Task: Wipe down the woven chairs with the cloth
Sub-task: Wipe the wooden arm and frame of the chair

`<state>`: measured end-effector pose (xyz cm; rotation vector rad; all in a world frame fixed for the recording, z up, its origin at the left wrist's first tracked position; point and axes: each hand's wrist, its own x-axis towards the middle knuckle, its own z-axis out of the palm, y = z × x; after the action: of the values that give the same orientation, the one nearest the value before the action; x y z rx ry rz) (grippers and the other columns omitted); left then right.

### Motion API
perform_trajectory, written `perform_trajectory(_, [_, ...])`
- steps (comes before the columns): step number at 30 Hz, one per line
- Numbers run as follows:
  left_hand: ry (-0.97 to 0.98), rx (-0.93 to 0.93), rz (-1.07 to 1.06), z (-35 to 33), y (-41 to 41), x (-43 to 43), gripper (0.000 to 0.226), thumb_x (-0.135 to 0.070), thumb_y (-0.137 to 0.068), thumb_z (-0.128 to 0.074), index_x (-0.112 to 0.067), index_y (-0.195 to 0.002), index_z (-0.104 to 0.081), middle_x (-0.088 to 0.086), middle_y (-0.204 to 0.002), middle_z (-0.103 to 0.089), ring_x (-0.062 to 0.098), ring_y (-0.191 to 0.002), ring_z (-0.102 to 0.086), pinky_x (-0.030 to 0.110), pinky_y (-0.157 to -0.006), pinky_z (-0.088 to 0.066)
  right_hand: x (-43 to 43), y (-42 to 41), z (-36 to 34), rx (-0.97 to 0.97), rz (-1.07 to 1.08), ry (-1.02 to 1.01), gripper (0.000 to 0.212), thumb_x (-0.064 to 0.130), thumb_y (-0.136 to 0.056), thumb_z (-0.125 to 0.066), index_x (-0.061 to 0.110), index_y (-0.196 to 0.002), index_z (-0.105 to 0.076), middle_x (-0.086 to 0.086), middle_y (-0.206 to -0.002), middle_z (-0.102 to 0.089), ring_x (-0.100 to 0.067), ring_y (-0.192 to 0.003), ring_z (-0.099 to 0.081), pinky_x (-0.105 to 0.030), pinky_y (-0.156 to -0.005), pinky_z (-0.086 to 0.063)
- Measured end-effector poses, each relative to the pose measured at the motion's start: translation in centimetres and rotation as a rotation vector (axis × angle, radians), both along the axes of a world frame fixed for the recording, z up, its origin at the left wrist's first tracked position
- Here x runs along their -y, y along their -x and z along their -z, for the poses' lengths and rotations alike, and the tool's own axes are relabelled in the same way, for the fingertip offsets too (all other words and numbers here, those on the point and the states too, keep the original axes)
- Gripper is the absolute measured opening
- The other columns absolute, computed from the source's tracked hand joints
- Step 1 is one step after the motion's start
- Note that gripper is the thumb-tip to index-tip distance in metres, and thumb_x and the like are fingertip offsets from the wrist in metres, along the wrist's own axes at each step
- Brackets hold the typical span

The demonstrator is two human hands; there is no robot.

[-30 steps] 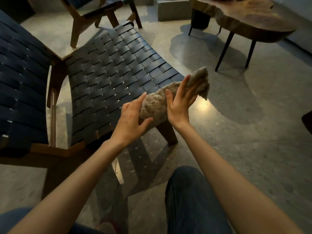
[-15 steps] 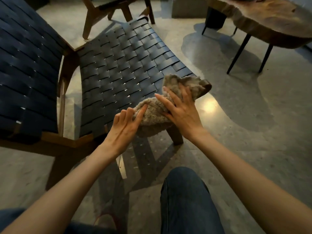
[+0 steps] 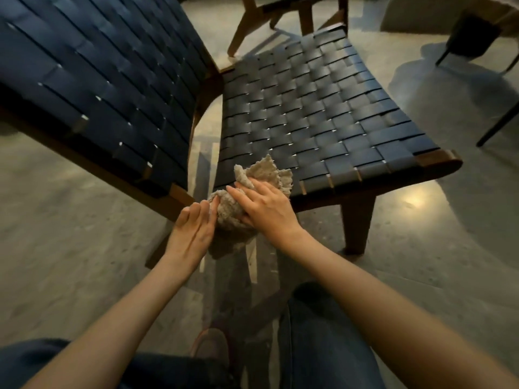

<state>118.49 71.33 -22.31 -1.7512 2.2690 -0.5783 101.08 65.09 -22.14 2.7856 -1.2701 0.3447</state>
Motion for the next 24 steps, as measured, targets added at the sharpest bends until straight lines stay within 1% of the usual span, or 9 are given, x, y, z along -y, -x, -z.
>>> perform_trajectory(2, [0.001,-0.112,-0.071,0.4,0.6,0.2,0.080,-0.044,-0.086,-0.062,-0.002,-0.146,-0.028,0.015,-0.123,-0.048,0.029,-0.107,-0.049,0.035,-0.094,-0.037,0.0,0.4,-0.1,-0.056,0.002,0.055,0.051,0.029,-0.095,-0.053,0.019,-0.144,-0.041,-0.004,-0.141,-0.051,-0.024,-0.134,-0.043,-0.036,-0.110,-0.032])
perform_trajectory(3, [-0.009,-0.198,-0.091,0.4,1.0,0.3,0.079,-0.046,-0.090,-0.056,-0.003,-0.147,-0.023,0.017,-0.127,-0.042,0.031,-0.112,-0.044,0.037,-0.098,-0.033,-0.2,0.8,-0.4,-0.066,0.011,0.086,0.048,0.028,-0.092,-0.058,0.018,-0.139,-0.049,-0.004,-0.134,-0.058,-0.024,-0.129,-0.049,-0.036,-0.105,-0.039])
perform_trajectory(5, [-0.009,-0.277,-0.083,0.2,1.7,0.8,0.080,-0.041,-0.091,-0.055,-0.004,-0.149,-0.015,0.017,-0.134,-0.026,0.033,-0.121,-0.029,0.039,-0.106,-0.025,-0.6,1.8,-0.7,-0.017,0.009,0.131,0.042,0.020,-0.086,-0.066,0.015,-0.128,-0.060,-0.006,-0.122,-0.066,-0.025,-0.120,-0.057,-0.036,-0.098,-0.048])
perform_trajectory(8, [-0.065,-0.302,-0.106,-0.1,2.9,1.6,0.095,-0.034,-0.085,-0.065,-0.006,-0.150,-0.001,0.015,-0.144,-0.001,0.031,-0.134,-0.006,0.040,-0.115,-0.012,-1.2,4.0,-1.1,0.035,-0.017,0.169,0.042,0.009,-0.083,-0.067,0.009,-0.124,-0.062,-0.010,-0.122,-0.065,-0.027,-0.119,-0.058,-0.038,-0.098,-0.049])
perform_trajectory(13, [-0.118,-0.453,0.047,-0.9,7.3,2.7,0.099,-0.030,-0.084,-0.068,-0.008,-0.150,0.002,0.013,-0.154,-0.004,0.025,-0.141,-0.005,0.036,-0.117,-0.003,-2.5,9.0,-2.2,0.141,0.076,0.198,0.033,0.007,-0.084,-0.055,0.005,-0.115,-0.066,-0.013,-0.121,-0.065,-0.031,-0.118,-0.058,-0.043,-0.097,-0.049])
perform_trajectory(16, [-0.104,-0.512,0.157,-1.5,11.2,3.7,0.101,-0.030,-0.082,-0.071,-0.011,-0.151,0.000,0.012,-0.153,-0.007,0.024,-0.138,-0.004,0.034,-0.116,-0.003,-3.0,13.4,-2.9,0.215,0.219,0.225,0.032,0.004,-0.082,-0.067,0.004,-0.114,-0.067,-0.014,-0.117,-0.067,-0.032,-0.115,-0.059,-0.044,-0.094,-0.051])
perform_trajectory(18, [-0.087,-0.541,0.236,-1.9,14.3,4.6,0.095,-0.026,-0.085,-0.068,-0.011,-0.151,-0.001,0.013,-0.152,-0.010,0.024,-0.137,-0.005,0.036,-0.117,-0.006,-3.5,16.3,-3.8,0.259,0.311,0.236,0.035,0.002,-0.081,-0.068,0.003,-0.116,-0.066,-0.014,-0.116,-0.067,-0.032,-0.112,-0.061,-0.044,-0.091,-0.053])
perform_trajectory(21, [-0.091,-0.658,0.328,-3.1,18.4,5.9,0.079,-0.020,-0.092,-0.058,-0.011,-0.151,-0.007,0.013,-0.151,-0.016,0.025,-0.137,-0.011,0.036,-0.117,-0.010,-4.3,19.2,-4.9,0.360,0.456,0.271,0.037,0.000,-0.083,-0.067,0.004,-0.120,-0.064,-0.013,-0.115,-0.068,-0.031,-0.105,-0.062,-0.039,-0.086,-0.054])
perform_trajectory(24, [-0.097,-0.749,0.434,-4.6,20.8,6.4,0.073,-0.023,-0.092,-0.057,-0.012,-0.151,-0.015,0.013,-0.151,-0.022,0.025,-0.137,-0.019,0.036,-0.115,-0.014,-5.3,21.6,-5.2,0.574,0.685,0.315,0.034,0.003,-0.086,-0.064,0.007,-0.120,-0.065,-0.010,-0.116,-0.067,-0.029,-0.103,-0.058,-0.025,-0.087,-0.043])
